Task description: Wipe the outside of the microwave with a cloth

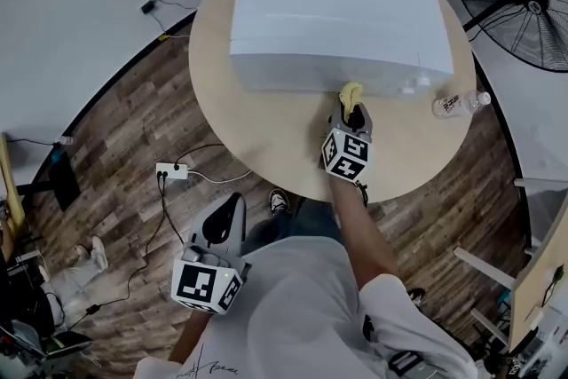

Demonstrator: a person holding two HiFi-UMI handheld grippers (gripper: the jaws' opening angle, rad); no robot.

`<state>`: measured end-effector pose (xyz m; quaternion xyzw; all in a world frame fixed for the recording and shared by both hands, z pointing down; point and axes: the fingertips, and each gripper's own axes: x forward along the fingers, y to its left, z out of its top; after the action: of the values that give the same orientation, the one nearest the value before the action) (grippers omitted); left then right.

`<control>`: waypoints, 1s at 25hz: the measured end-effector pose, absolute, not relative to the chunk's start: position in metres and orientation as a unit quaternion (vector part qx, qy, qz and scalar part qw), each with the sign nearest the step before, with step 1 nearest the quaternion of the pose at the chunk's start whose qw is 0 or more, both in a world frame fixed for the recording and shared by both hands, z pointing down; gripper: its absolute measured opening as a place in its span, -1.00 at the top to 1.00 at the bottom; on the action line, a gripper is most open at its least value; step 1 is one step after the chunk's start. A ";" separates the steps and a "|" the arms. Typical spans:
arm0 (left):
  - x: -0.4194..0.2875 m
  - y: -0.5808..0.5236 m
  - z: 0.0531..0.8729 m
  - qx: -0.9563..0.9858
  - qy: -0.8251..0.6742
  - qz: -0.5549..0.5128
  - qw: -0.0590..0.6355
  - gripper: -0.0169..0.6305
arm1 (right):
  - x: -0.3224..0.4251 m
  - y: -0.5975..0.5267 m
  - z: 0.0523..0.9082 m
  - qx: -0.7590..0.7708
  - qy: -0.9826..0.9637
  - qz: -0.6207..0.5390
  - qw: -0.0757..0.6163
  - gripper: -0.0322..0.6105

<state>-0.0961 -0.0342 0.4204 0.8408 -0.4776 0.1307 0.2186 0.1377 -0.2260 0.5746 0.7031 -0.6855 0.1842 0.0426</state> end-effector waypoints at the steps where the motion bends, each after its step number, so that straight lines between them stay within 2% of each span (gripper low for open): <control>1: -0.099 -0.033 0.421 0.839 -0.480 0.131 0.219 0.98 | 0.133 -0.226 0.575 0.701 -0.688 0.184 0.043 0.49; 25: -0.180 -0.025 0.419 0.793 -0.554 0.126 0.218 0.98 | 0.003 -0.237 0.578 0.631 -0.752 0.184 0.047 0.50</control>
<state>-0.1804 -0.0251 0.4194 0.7934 -0.5542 0.1264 0.2177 0.0032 -0.2370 0.5780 0.6311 -0.7521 0.1839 0.0467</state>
